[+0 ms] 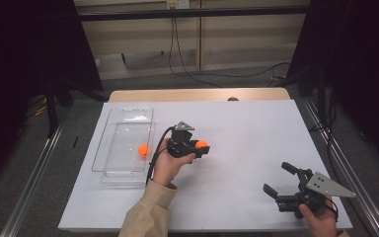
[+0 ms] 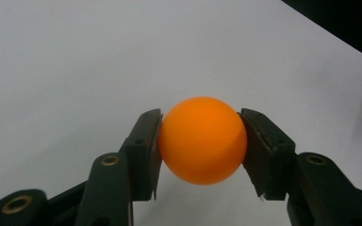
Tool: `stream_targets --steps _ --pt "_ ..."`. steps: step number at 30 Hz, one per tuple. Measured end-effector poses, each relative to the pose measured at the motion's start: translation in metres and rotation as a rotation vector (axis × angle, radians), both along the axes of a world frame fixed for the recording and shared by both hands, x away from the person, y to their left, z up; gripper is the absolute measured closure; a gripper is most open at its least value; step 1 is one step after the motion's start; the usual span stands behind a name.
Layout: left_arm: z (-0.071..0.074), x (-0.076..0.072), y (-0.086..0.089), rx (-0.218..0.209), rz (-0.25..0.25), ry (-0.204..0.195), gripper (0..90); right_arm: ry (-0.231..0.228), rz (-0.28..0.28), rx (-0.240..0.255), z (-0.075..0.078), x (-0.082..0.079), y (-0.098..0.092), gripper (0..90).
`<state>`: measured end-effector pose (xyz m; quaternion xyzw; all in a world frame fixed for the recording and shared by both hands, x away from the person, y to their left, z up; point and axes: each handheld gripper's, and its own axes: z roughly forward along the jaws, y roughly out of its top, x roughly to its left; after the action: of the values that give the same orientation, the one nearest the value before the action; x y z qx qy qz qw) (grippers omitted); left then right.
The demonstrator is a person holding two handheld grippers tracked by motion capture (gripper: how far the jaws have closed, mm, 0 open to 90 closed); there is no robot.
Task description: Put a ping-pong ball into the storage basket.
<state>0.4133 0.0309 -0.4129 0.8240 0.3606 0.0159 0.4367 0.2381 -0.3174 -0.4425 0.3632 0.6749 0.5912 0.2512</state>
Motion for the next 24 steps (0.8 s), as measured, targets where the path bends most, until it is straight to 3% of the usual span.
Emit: stream_targets --steps 24 --pt "0.007 0.001 0.014 0.003 0.023 0.009 51.0 0.001 -0.001 0.001 0.0 0.0 0.0 1.3"
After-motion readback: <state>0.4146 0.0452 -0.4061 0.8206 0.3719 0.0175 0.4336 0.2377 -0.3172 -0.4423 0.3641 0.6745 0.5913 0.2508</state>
